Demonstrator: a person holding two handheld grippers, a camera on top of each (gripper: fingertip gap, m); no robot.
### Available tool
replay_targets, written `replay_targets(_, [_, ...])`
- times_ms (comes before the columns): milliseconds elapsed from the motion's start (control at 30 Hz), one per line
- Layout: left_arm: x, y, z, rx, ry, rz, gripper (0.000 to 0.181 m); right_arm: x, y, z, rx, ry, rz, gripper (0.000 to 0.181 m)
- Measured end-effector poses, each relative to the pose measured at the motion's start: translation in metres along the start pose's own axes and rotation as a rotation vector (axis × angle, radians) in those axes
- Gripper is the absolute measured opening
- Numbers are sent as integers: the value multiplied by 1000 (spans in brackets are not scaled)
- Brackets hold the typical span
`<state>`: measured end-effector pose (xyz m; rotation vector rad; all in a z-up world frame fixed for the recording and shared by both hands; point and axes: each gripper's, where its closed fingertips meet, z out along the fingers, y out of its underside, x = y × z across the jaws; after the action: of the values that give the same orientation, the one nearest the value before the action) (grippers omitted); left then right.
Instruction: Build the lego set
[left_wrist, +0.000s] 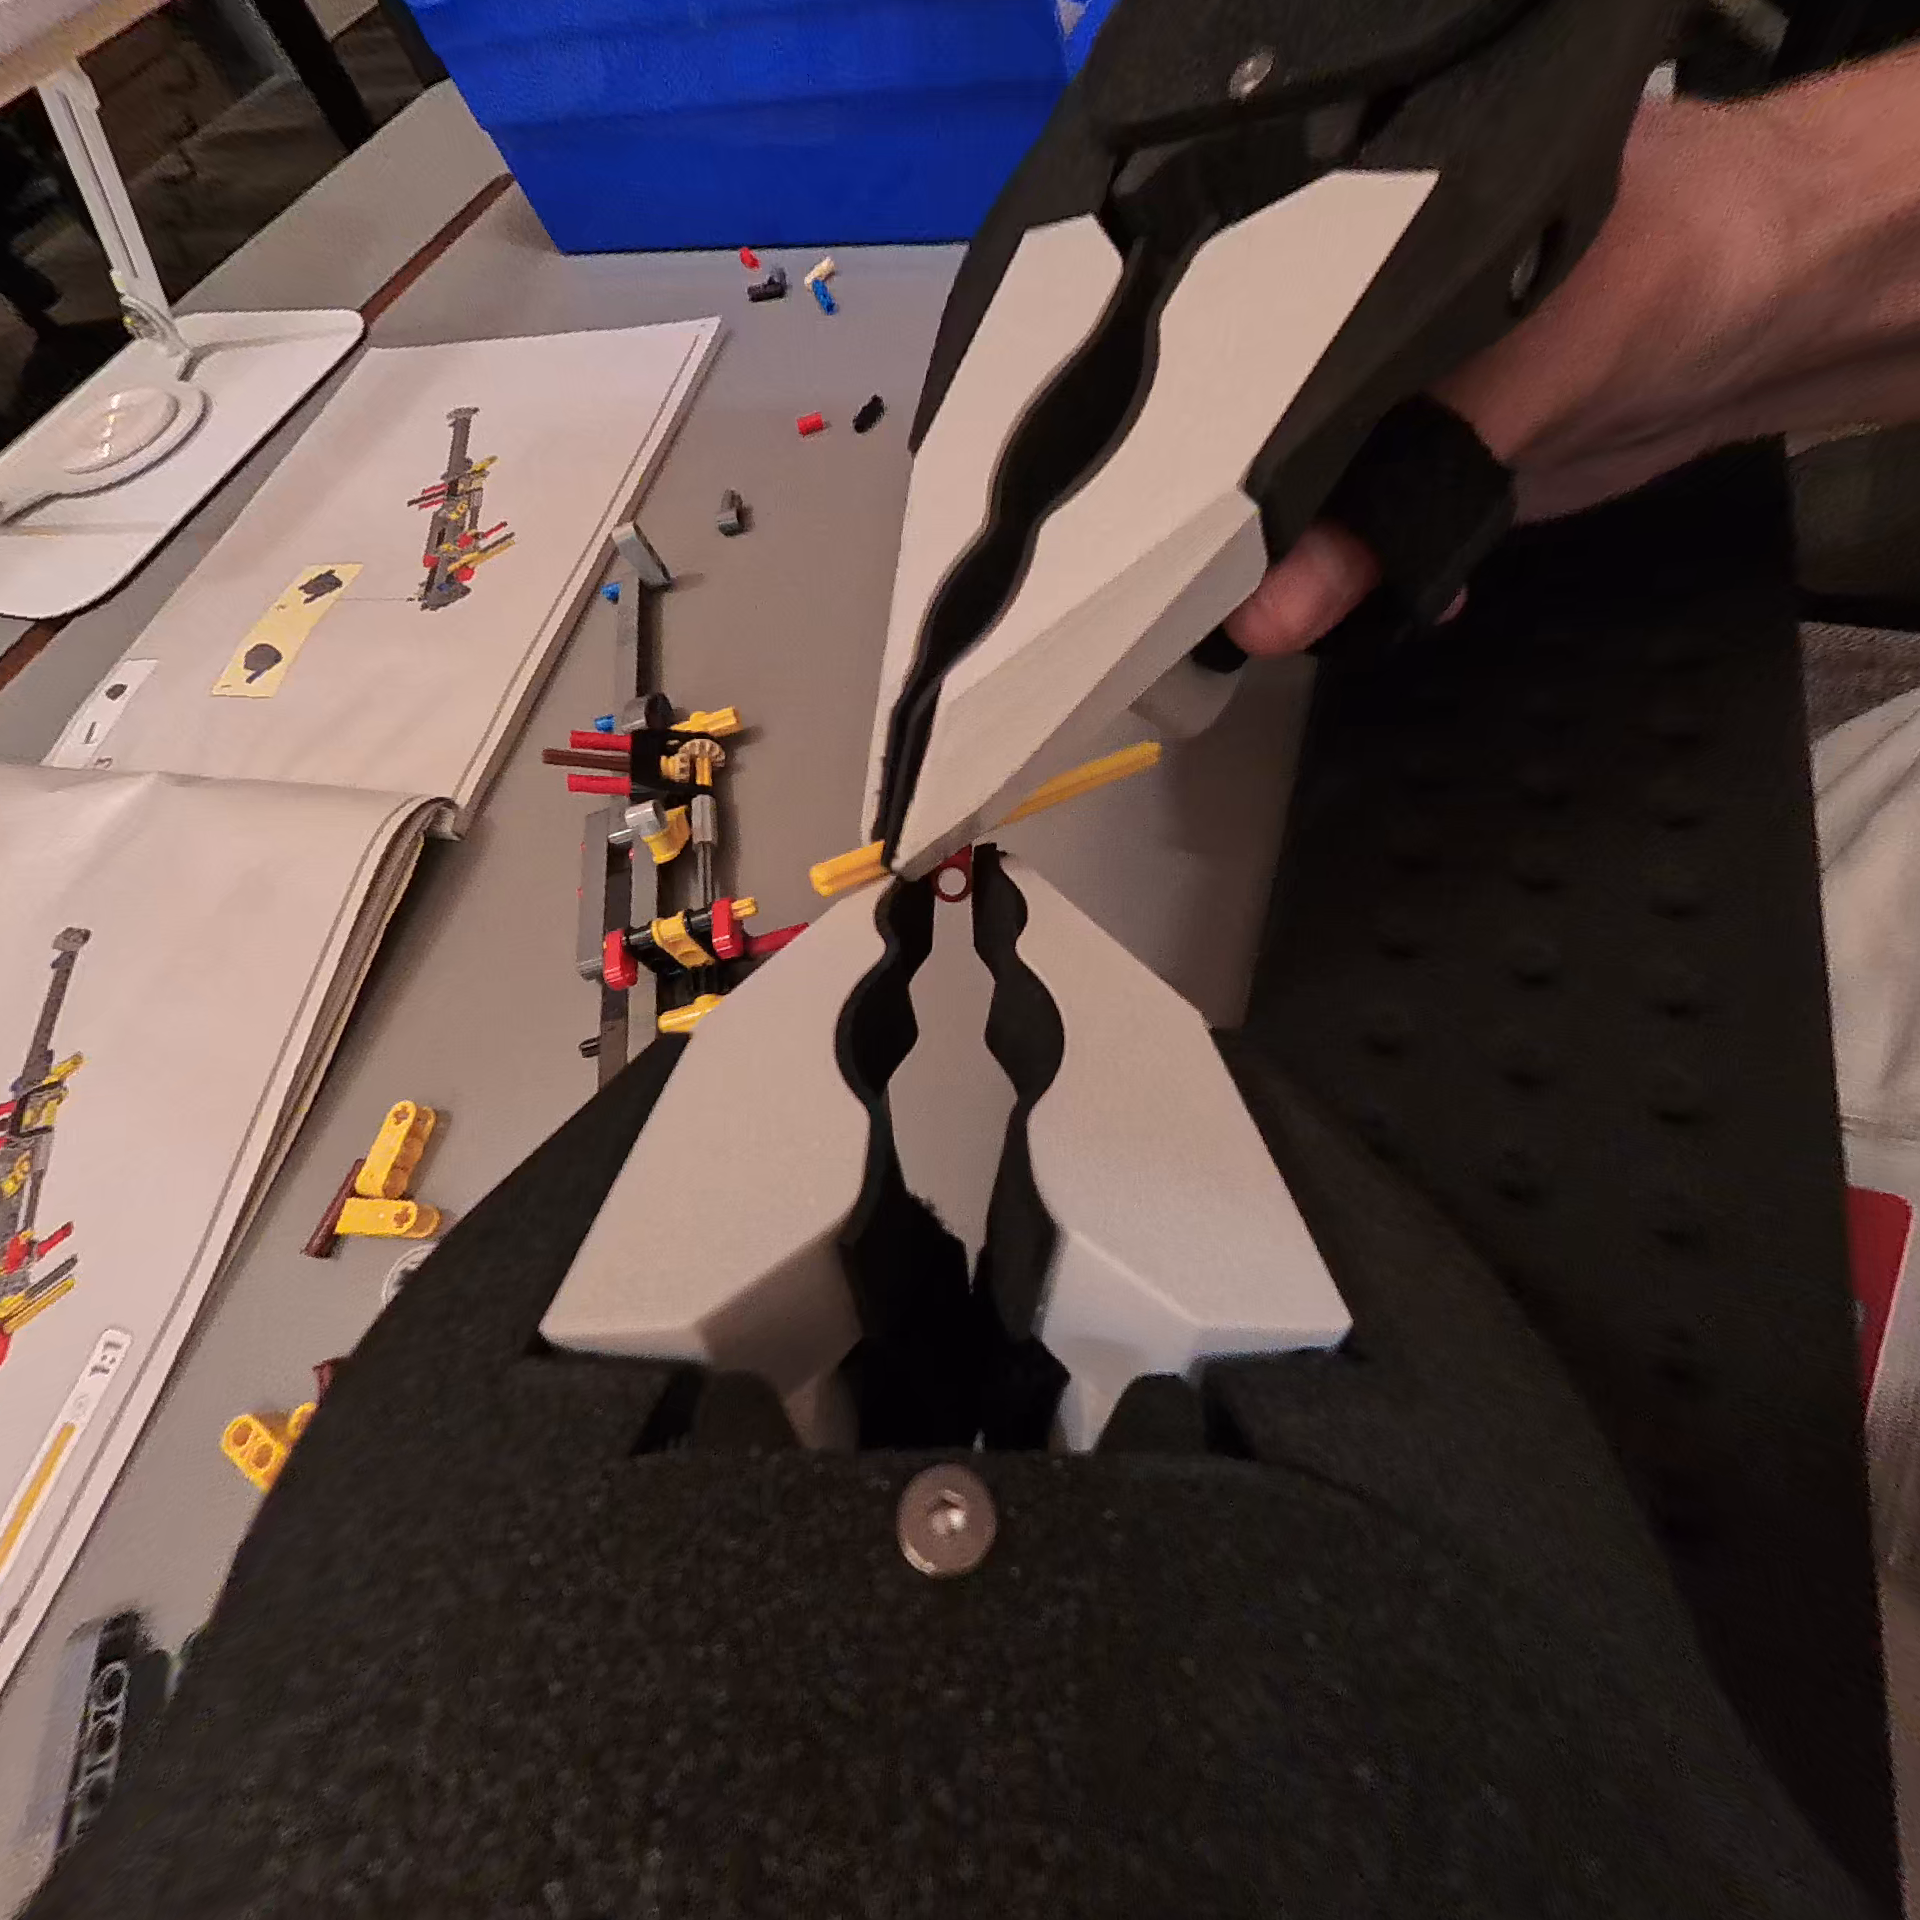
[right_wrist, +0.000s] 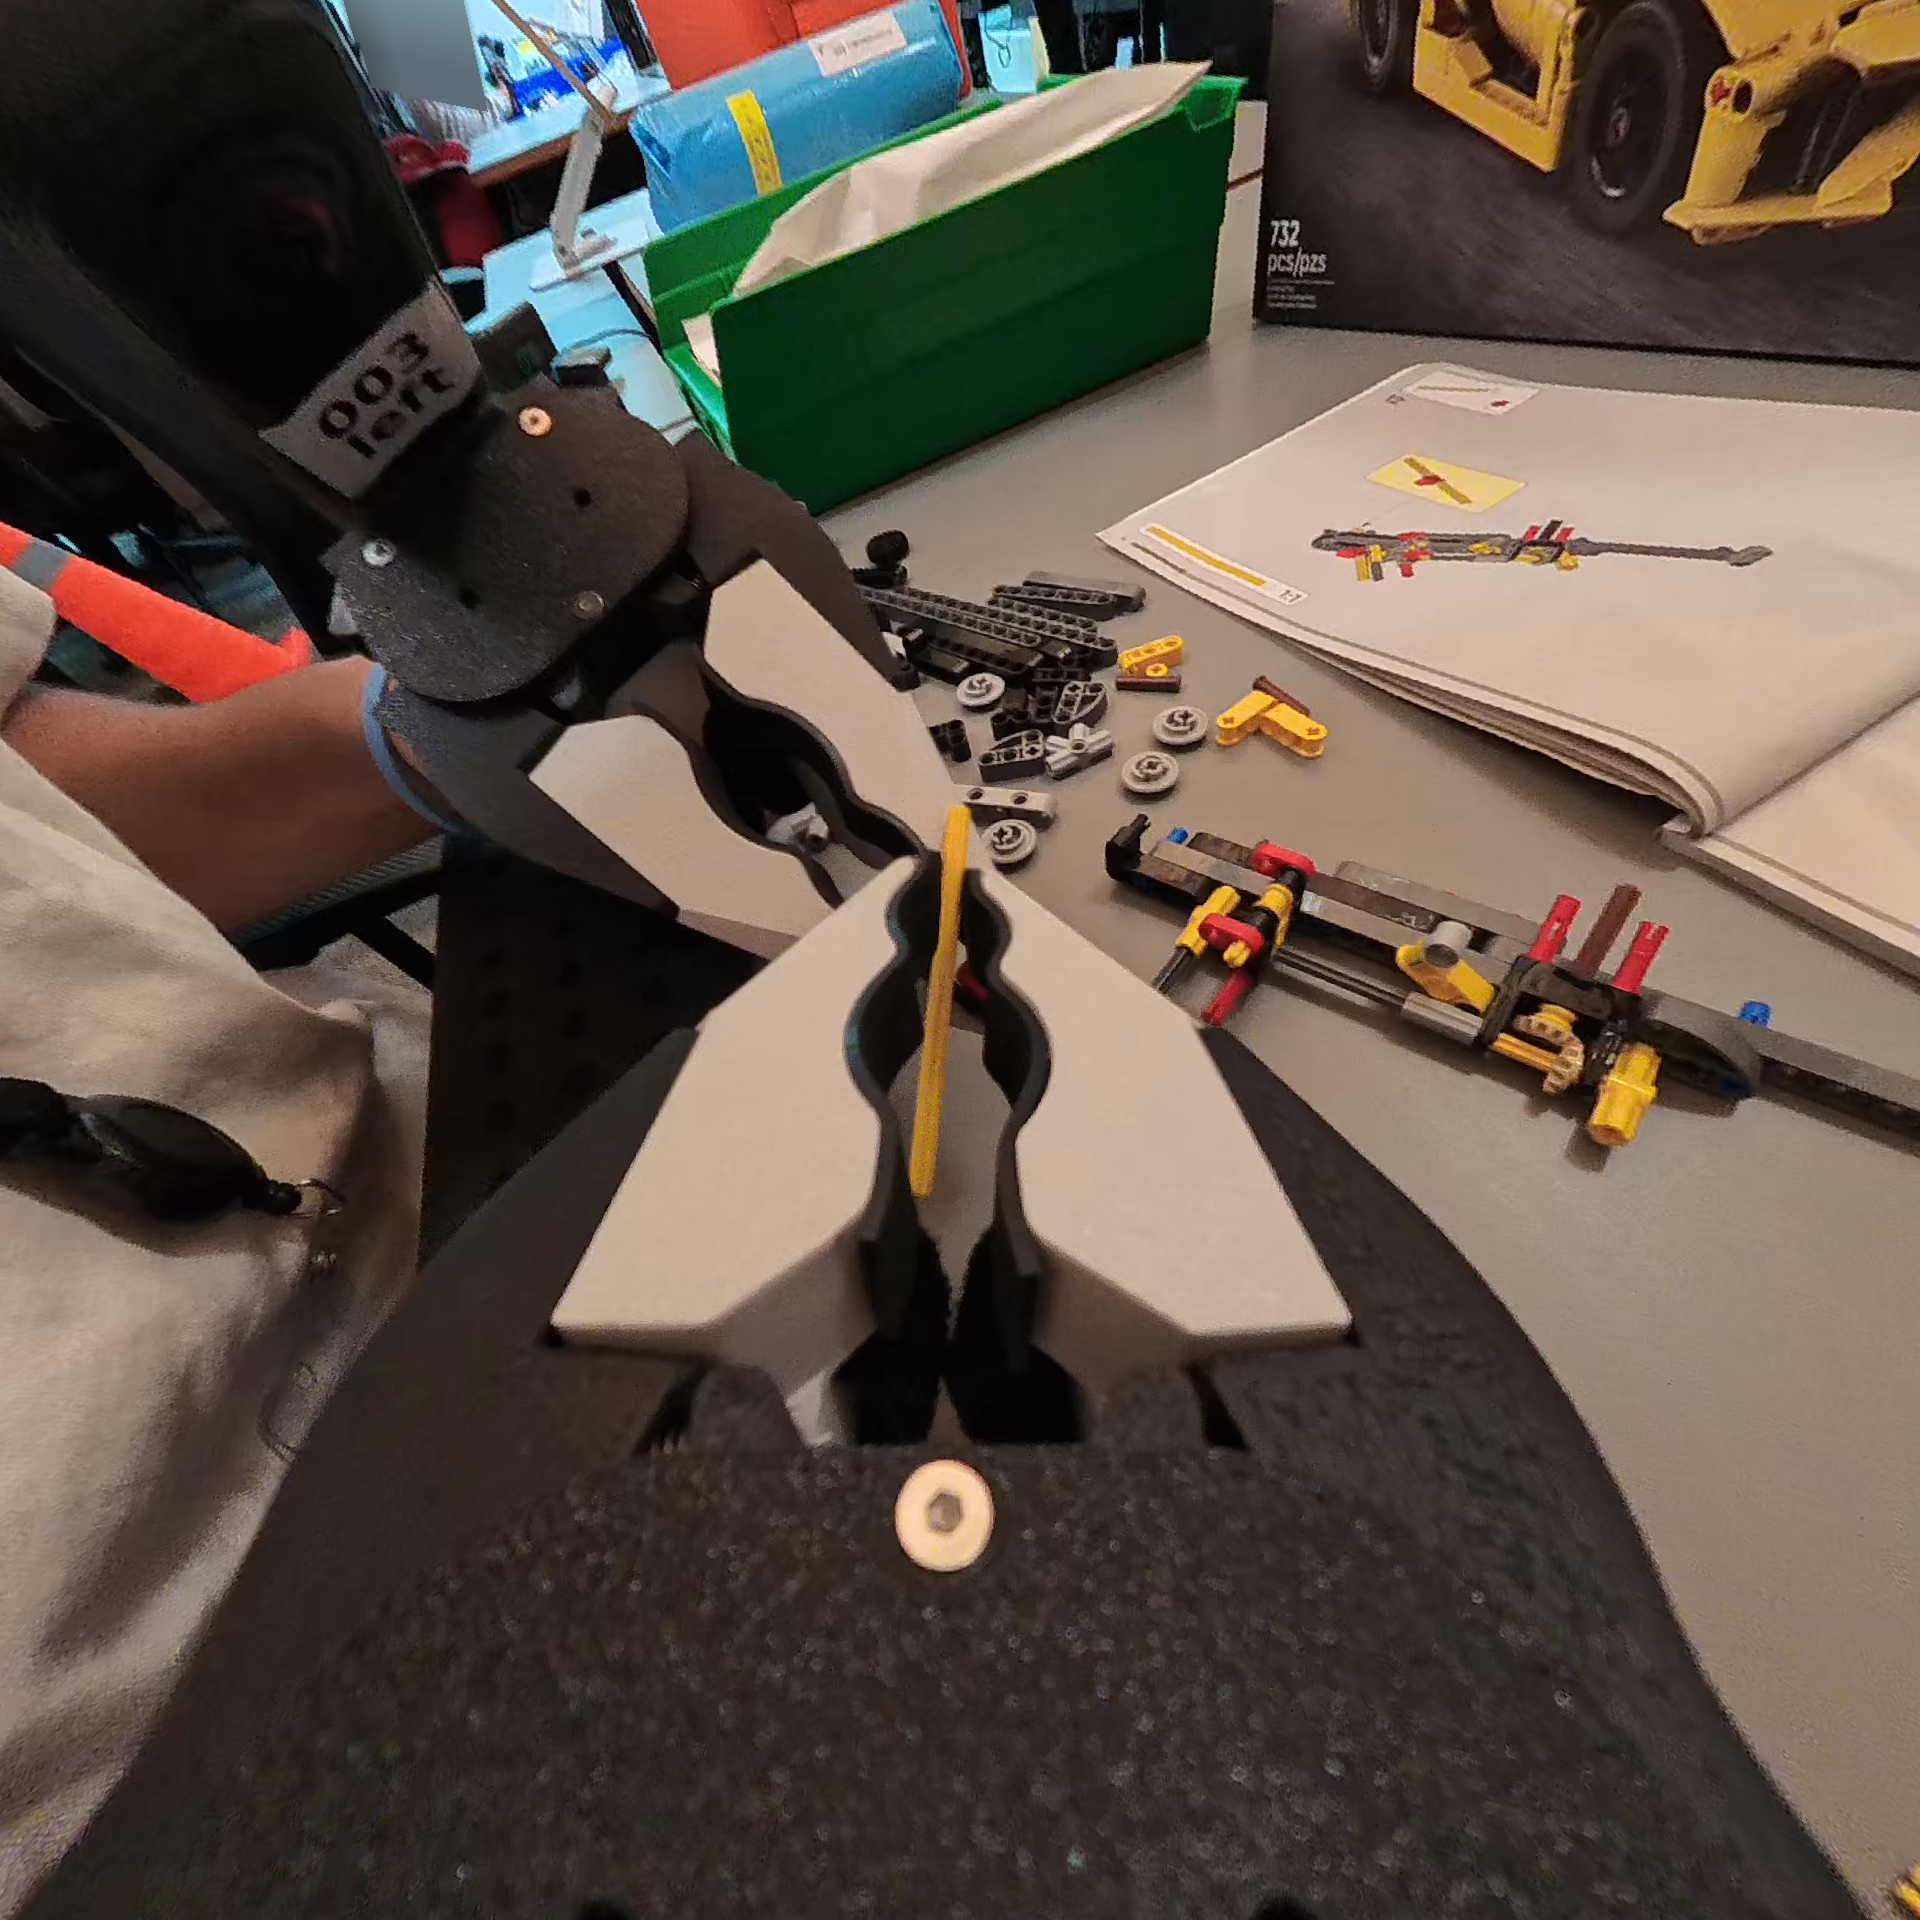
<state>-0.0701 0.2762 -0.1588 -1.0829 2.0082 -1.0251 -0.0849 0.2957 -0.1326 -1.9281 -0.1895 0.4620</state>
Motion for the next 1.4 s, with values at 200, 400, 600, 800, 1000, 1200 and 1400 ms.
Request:
replay_targets(200, [-4, -2, 2, 17, -25, -81, 6, 3, -2, 1, 5, -1, 18, 3])
replay_targets(400, [-9, -7, 2, 33, -39, -138, 6, 7, -7, 0, -7, 32, -5, 3])
replay_targets(600, [-32, -2, -7, 34, -145, -55, 6, 23, -7, -17, -109, 117, -84, 2])
replay_targets(800, [-38, -3, -8, 106, -167, -27, 6, 23, 13, -6, -137, 82, 21, 2])
replay_targets(1000, [-36, -2, -7, 109, -145, -62, 6, 16, 4, -1, -92, 45, 232, 2])
replay_targets(1200, [-34, -1, -3, 93, -144, -52, 6, 18, 5, 1, -110, 68, 293, 2])
replay_targets(1400, [-40, -3, -5, 118, -148, -135, 6, 24, 6, 0, -143, 110, 323, 2])
